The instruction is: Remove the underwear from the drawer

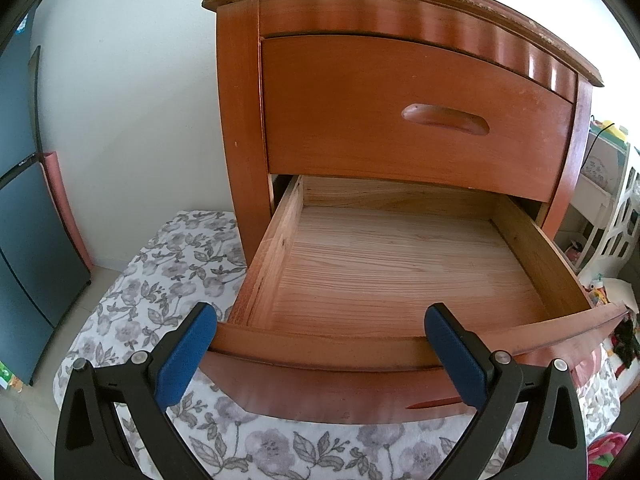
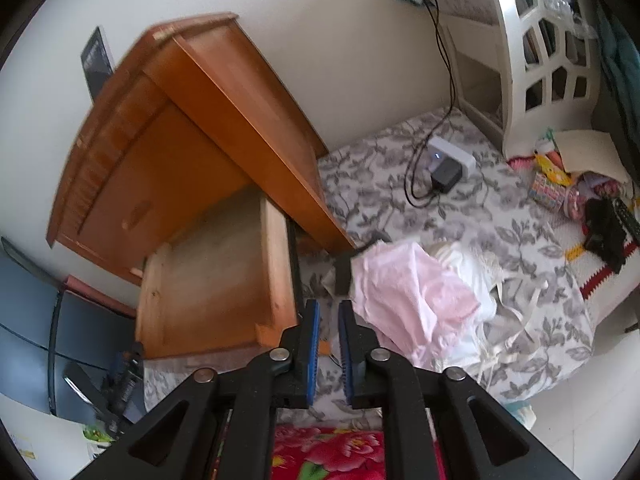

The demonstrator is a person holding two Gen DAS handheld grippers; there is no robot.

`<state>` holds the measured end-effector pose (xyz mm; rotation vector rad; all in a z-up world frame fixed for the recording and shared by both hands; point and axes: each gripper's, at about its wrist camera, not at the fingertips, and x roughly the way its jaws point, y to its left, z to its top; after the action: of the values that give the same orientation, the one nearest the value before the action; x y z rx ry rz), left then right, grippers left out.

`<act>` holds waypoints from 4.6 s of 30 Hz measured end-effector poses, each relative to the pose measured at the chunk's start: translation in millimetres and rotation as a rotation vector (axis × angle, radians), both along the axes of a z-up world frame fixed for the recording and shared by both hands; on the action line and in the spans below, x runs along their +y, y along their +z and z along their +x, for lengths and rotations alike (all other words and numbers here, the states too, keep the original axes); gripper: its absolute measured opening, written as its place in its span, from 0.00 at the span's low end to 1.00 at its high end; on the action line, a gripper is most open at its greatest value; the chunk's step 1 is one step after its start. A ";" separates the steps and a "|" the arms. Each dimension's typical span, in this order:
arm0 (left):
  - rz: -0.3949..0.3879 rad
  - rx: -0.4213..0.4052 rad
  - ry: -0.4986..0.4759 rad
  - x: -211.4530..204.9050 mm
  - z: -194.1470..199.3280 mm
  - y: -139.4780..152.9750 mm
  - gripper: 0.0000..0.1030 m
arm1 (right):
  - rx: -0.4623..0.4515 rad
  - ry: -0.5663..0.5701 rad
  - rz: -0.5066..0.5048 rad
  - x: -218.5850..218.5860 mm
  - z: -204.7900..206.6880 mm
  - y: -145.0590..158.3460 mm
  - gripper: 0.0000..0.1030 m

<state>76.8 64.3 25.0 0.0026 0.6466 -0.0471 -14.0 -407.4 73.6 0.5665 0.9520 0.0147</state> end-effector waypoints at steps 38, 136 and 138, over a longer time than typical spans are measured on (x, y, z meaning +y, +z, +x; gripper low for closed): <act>0.032 0.005 0.006 -5.7 3.7 0.7 1.00 | 0.056 0.133 -0.102 45.8 -10.9 -104.4 1.00; 0.029 0.068 -0.043 -42.4 -92.1 -11.8 1.00 | -0.220 0.011 -0.436 150.0 -68.7 -63.0 1.00; 0.029 0.068 -0.043 -42.3 -92.1 -11.8 1.00 | -0.218 0.013 -0.439 150.5 -68.8 -63.4 1.00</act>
<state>-15.2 22.0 13.2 0.0430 0.7152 -0.0799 -82.8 -256.8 10.2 0.1480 0.7159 -0.1163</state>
